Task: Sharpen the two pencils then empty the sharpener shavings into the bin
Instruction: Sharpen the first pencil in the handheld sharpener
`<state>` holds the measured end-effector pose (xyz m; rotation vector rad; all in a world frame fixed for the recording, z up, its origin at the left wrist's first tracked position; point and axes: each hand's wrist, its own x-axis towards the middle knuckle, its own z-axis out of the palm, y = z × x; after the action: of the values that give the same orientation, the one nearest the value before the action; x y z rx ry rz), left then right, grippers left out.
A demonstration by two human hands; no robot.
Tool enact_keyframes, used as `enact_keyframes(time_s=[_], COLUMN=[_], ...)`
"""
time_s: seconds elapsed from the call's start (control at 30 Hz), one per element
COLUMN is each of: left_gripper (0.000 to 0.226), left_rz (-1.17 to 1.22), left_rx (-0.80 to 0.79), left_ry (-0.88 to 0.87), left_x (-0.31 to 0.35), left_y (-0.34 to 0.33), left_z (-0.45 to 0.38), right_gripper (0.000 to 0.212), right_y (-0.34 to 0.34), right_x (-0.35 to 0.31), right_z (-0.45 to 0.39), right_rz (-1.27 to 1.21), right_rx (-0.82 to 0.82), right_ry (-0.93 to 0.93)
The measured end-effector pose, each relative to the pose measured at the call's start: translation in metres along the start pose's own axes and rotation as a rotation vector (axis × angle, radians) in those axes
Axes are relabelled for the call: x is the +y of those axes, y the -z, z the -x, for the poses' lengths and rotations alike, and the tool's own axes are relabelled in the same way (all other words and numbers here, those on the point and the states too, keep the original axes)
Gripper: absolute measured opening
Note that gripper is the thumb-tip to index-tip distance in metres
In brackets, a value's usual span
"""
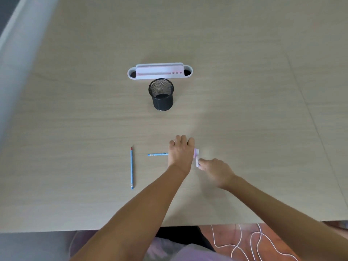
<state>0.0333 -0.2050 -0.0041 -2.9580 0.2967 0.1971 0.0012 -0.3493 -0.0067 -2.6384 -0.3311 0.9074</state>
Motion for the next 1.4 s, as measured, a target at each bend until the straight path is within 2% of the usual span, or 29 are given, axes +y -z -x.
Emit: enact_keyframes(time_s=[0.07, 0.17, 0.23, 0.33, 0.5, 0.6, 0.73, 0.8, 0.83, 0.9, 0.97, 1.0, 1.03, 1.1, 1.2, 1.27, 1.33, 1.4], left_gripper=[0.058, 0.055, 0.055, 0.057, 0.049, 0.054, 0.052, 0.056, 0.065, 0.094, 0.122, 0.129, 0.128, 0.105, 0.054, 0.027, 0.019, 0.021], left_rz=[0.006, 0.015, 0.048, 0.043, 0.069, 0.038, 0.038, 0.040, 0.048, 0.105, 0.365, 0.515, 0.633, 0.726, 0.631, 0.628, 0.655, 0.665], left_rx=[-0.007, -0.013, 0.011, 0.016, 0.017, 0.007, -0.036, -0.084, -0.130, -0.179, -0.228, -0.248, -0.261, -0.260, -0.291, -0.289, -0.265, -0.249], left_ry=[-0.019, -0.052, -0.044, -0.026, 0.011, 0.030, 0.008, 0.001, -0.002, -0.046, -0.081, -0.079, -0.060, 0.017, 0.050, 0.021, -0.006, -0.042], left_x=[-0.002, -0.001, 0.000, 0.000, 0.003, 0.003, 0.005, 0.003, 0.003, -0.002, -0.011, -0.018, -0.027, -0.049, -0.072, -0.073, -0.070, -0.072], left_y=[0.001, -0.004, -0.005, -0.008, -0.004, -0.002, 0.001, 0.009, 0.012, 0.015, 0.024, 0.029, 0.031, 0.029, 0.016, 0.008, 0.004, 0.002], left_z=[0.000, -0.001, -0.002, -0.002, -0.001, -0.001, 0.002, 0.003, 0.002, 0.001, 0.005, 0.008, 0.011, 0.016, 0.022, 0.026, 0.026, 0.024], right_gripper=[0.037, 0.031, 0.030, 0.031, 0.033, 0.029, 0.028, 0.012, 0.007, 0.042, 0.078, 0.086, 0.088, 0.080, 0.053, 0.046, 0.046, 0.048], right_y=[0.011, 0.039, 0.056, 0.066, 0.034, 0.008, 0.001, 0.004, 0.007, 0.012, 0.020, 0.024, 0.026, 0.026, 0.025, 0.027, 0.024, 0.022], right_x=[-0.001, -0.010, -0.014, -0.015, -0.009, -0.003, -0.005, -0.007, -0.007, -0.006, -0.011, -0.016, -0.020, -0.028, -0.039, -0.046, -0.048, -0.049], right_z=[0.015, 0.018, 0.004, -0.031, -0.065, -0.042, -0.022, -0.020, -0.019, -0.014, -0.006, -0.004, -0.003, -0.006, -0.012, -0.011, -0.012, -0.011], right_rz=[-0.268, -0.637, -0.688, -0.605, -0.234, -0.118, -0.107, -0.149, -0.195, -0.261, -0.299, -0.315, -0.328, -0.310, -0.220, -0.178, -0.149, -0.126], right_rx=[0.029, 0.046, 0.128, 0.208, 0.035, 0.028, 0.055, 0.100, 0.137, 0.199, 0.235, 0.237, 0.229, 0.220, 0.210, 0.210, 0.230, 0.244], right_ry=[0.037, -0.013, -0.073, -0.157, -0.346, -0.317, -0.308, -0.307, -0.285, -0.197, -0.049, 0.018, 0.070, 0.145, 0.171, 0.144, 0.116, 0.104])
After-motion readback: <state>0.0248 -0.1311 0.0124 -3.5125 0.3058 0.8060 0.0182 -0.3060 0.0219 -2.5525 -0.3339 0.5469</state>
